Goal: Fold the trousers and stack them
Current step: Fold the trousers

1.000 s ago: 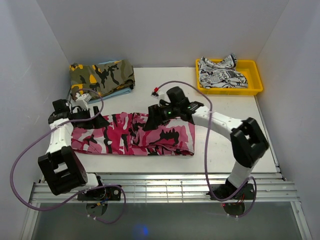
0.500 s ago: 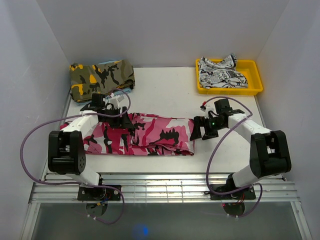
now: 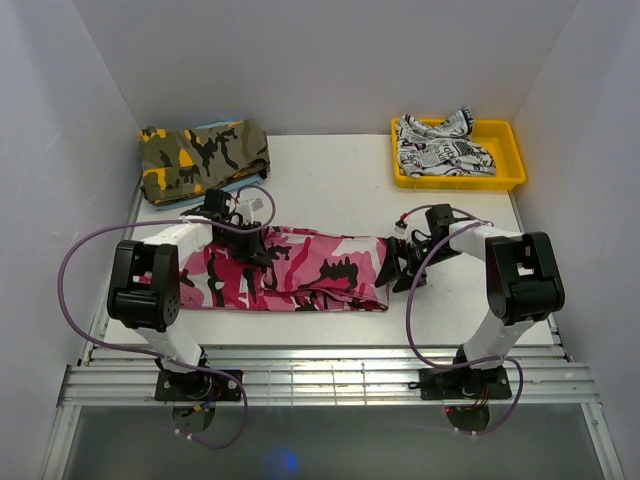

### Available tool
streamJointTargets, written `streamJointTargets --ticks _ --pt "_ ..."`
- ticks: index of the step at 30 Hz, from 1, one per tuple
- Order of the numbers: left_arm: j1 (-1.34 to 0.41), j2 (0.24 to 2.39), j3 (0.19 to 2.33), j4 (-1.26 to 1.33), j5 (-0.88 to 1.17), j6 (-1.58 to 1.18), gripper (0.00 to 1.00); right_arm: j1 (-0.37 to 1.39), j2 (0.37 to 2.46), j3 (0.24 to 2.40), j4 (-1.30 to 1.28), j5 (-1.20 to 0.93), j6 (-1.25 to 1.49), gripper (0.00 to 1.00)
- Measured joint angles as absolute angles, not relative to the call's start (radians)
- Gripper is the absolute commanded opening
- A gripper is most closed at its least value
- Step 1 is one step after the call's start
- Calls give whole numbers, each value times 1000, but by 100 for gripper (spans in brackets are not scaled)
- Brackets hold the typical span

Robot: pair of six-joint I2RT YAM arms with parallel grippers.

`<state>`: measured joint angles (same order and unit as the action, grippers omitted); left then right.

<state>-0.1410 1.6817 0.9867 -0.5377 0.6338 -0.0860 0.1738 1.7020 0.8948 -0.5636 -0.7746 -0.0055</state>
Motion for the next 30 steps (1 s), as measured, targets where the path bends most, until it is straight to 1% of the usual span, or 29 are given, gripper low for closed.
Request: streamJointTargets --ticks 1,3,6,8,9,11,12,14,15,17,18,20,22,23,24,25,26,28,29,30 --pt "-141 1686 994 -546 634 -88 22 174 1710 894 -571 -790 -14 90" --pt "-140 1695 1012 -569 644 -84 13 174 1717 894 -581 -802 -24 87" --pt "-141 1699 1032 -601 684 -75 0 174 1727 894 -596 -816 -48 88" --pt "-141 1698 1045 -622 717 -68 0 171 1730 894 -608 -826 -64 88" --pt "-141 1695 1048 -632 730 -65 0 169 1731 894 -614 -830 -74 85" --pt "-141 1686 1048 -657 749 -56 0 166 1733 894 -628 -833 -95 80" --pt "-141 1681 1048 -671 753 -52 0 165 1736 893 -632 -834 -105 75" --pt "-141 1671 1046 -694 754 -44 0 163 1742 888 -635 -830 -123 70" --pt "-141 1665 1043 -703 754 -40 0 163 1745 887 -637 -830 -128 66" --pt "-141 1654 1033 -715 752 -35 0 161 1756 886 -645 -826 -141 63" --pt "-141 1648 1025 -719 753 -33 0 157 1763 886 -649 -828 -147 59" --pt "-141 1640 1008 -732 752 -31 0 154 1781 886 -656 -838 -160 57" --pt "-141 1636 998 -746 746 -21 0 149 1797 886 -661 -849 -167 49" --pt "-141 1636 995 -754 739 -10 0 144 1804 886 -662 -850 -172 43" --pt "-141 1636 992 -758 728 1 0 141 1811 886 -662 -852 -179 26" --pt "-140 1636 987 -758 714 11 0 138 1819 886 -660 -847 -194 14" --pt "-139 1636 982 -756 700 21 0 136 1826 886 -656 -839 -203 8" --pt "-139 1638 973 -749 677 36 11 131 1837 884 -656 -830 -211 8" --pt "-139 1641 971 -744 662 41 20 130 1839 880 -655 -829 -216 8" --pt "-138 1643 970 -736 651 46 34 130 1838 878 -656 -828 -222 8"
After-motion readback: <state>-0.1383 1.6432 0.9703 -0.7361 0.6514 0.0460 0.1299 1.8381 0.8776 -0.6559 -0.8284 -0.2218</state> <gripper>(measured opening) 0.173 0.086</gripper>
